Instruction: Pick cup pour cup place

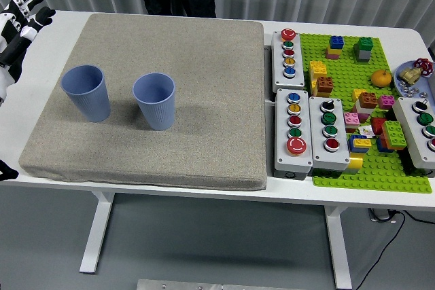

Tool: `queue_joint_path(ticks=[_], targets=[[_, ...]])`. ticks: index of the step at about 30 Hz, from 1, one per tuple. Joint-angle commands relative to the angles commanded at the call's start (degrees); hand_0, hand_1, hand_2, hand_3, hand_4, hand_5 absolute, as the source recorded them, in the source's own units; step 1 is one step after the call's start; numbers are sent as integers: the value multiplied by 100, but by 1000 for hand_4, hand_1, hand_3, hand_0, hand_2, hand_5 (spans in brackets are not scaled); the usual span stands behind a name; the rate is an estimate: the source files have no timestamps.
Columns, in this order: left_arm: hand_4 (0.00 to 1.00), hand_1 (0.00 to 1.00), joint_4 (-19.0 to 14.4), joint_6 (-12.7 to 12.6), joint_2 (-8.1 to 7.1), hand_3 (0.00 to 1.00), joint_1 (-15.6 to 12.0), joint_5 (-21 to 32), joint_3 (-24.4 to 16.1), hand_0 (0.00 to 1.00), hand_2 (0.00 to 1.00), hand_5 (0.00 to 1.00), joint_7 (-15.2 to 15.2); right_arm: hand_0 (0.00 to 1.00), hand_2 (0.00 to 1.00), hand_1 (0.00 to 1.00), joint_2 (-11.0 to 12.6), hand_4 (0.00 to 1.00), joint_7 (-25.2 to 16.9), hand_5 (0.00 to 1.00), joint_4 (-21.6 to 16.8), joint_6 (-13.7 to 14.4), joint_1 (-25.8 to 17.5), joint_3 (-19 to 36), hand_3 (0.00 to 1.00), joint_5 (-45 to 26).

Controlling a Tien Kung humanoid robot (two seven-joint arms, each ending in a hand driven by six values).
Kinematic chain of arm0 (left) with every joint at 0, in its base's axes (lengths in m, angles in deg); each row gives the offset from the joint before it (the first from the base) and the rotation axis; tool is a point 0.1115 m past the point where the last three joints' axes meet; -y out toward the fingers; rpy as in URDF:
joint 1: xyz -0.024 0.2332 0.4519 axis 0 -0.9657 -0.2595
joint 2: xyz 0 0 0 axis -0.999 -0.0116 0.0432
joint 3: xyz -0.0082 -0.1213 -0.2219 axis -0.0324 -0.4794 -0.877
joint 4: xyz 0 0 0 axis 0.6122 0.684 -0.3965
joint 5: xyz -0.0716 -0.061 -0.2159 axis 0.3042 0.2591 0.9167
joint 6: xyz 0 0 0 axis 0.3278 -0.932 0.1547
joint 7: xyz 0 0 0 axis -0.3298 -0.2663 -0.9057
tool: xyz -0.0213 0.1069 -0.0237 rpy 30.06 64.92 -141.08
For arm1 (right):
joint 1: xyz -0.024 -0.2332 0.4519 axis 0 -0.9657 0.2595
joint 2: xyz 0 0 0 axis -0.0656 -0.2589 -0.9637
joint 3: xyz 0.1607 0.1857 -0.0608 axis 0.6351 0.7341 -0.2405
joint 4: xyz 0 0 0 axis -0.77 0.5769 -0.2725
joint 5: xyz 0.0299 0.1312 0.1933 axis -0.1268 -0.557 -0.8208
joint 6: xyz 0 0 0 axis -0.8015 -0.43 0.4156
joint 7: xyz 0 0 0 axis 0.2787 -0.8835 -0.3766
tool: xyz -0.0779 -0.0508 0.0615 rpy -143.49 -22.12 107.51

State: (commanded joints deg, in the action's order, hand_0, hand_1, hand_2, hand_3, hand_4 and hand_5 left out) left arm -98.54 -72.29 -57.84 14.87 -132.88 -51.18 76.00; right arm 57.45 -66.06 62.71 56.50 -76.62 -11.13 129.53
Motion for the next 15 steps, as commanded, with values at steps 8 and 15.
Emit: queue_joint_path(ticks=[8,15], targets=[[927,849,246,-197,-6,998,-295,349,-49,845,998,279,-62,743,740,723,11,185,-4,430,0,-7,27,6,637,14],[925,825,474,-370,65,998,-465,1003,156,827,998,294,-129,743,740,723,13,185,1,431,0,-9,26,19,637,34]])
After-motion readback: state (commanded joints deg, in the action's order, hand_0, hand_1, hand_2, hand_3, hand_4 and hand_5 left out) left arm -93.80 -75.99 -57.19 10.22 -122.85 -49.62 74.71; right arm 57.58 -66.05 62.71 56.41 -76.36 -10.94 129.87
